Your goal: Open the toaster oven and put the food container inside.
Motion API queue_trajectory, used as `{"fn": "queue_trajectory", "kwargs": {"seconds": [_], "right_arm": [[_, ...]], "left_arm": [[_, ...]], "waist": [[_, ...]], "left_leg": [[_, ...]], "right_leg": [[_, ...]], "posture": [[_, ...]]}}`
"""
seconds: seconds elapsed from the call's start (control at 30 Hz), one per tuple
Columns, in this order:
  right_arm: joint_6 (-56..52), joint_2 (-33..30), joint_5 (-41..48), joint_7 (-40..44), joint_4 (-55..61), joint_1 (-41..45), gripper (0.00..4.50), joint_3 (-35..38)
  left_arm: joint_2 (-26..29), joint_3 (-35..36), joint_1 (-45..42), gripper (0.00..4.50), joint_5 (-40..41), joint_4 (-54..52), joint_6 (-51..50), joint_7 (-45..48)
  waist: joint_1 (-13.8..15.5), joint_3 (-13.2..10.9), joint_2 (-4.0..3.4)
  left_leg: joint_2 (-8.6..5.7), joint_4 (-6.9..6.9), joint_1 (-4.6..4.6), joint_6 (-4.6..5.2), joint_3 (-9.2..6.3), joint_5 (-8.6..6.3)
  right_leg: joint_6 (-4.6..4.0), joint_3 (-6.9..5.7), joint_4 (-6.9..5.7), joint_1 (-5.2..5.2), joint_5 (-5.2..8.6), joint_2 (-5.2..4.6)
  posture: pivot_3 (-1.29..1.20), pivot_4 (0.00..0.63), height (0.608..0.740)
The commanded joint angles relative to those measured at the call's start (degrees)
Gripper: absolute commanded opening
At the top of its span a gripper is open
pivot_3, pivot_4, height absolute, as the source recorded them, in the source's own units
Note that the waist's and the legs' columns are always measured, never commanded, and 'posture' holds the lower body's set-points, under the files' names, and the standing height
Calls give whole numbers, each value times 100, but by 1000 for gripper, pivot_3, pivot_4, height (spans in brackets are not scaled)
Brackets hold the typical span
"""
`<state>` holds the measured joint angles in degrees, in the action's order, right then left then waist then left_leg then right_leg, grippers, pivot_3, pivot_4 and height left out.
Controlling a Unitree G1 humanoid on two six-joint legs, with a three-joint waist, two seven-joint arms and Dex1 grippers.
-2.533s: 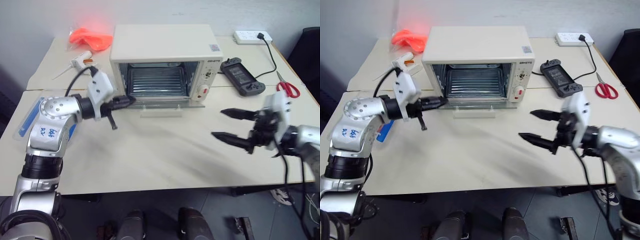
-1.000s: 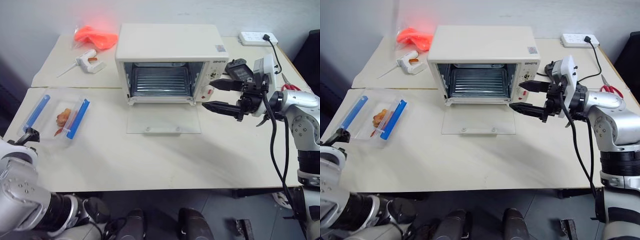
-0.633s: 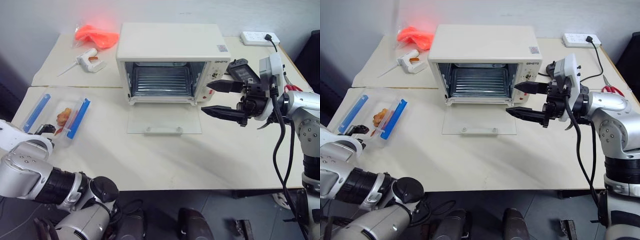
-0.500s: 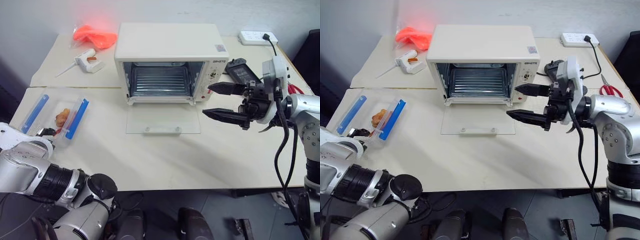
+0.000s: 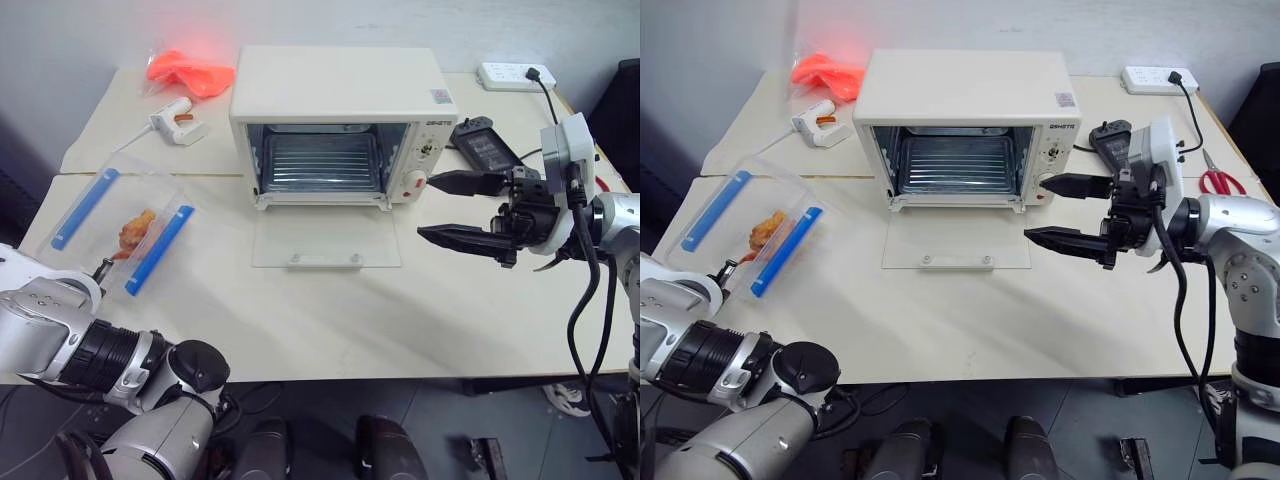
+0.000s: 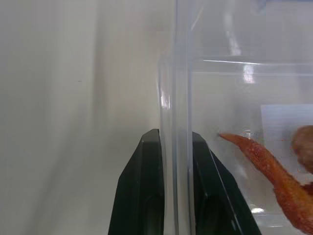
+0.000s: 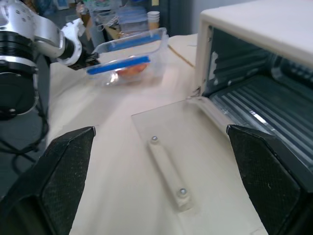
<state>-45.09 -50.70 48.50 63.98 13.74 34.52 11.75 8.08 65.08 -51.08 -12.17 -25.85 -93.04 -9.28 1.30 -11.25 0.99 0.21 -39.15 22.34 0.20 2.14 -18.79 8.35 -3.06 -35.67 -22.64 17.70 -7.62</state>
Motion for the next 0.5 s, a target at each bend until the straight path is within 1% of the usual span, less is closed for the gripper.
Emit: {"fn": "queue_trajectory", "kwargs": {"seconds": [0.03, 0.1, 0.17, 0.23, 0.33, 0.4, 0.5], "right_arm": [[114, -122, 101, 66, 247, 20, 4500, 220], [240, -127, 5, 69, 245, 20, 4500, 205], [327, -128, -76, 62, 202, 32, 4500, 199], [396, -150, -125, 83, 180, 9, 4500, 204], [425, -176, -146, 97, 170, -43, 4500, 224], [441, -185, -160, 90, 161, -87, 4500, 254], [455, -179, -149, 31, 172, -145, 4500, 301]], "left_arm": [[381, -218, 123, 192, 65, -20, 54, 212], [488, -306, 212, 192, 103, 12, 54, 341], [780, -631, 535, 192, 259, 34, 54, 653], [1076, -974, 912, 192, 586, 8, 54, 1130], [1737, -1641, 1720, 192, 1516, -178, 54, 2047], [2280, -1989, 2246, 192, 2352, -281, 54, 2552], [2731, -2335, 2303, 192, 3259, -241, 54, 2647]], "waist": [[-13, 0, 2], [-16, -1, 2], [-5, -1, 4], [-11, -2, 7], [-13, -1, 8], [-12, -1, 8], [12, -2, 10]], "left_leg": [[1, 0, 0, 0, 0, 0], [3, 0, 0, -3, 1, -2], [2, 1, 1, -3, 1, -2], [2, 1, 2, -3, 1, -2], [4, 1, 2, -3, 0, -2], [35, 1, 1, -4, 0, -3], [37, -1, 1, -4, -2, -2]], "right_leg": [[0, 0, 0, -1, 0, 1], [0, 0, 0, -3, 0, 4], [0, 0, 0, -4, 0, 2], [0, 0, 1, -5, 0, 3], [-1, 0, 0, -6, 1, 1], [-3, 2, 1, -6, 1, 0], [-6, 1, 4, -2, 0, -1]], "posture": [[0, 150, 740], [0, 150, 740], [0, 150, 740], [0, 150, 740], [0, 150, 740], [0, 150, 740], [0, 150, 740]]}}
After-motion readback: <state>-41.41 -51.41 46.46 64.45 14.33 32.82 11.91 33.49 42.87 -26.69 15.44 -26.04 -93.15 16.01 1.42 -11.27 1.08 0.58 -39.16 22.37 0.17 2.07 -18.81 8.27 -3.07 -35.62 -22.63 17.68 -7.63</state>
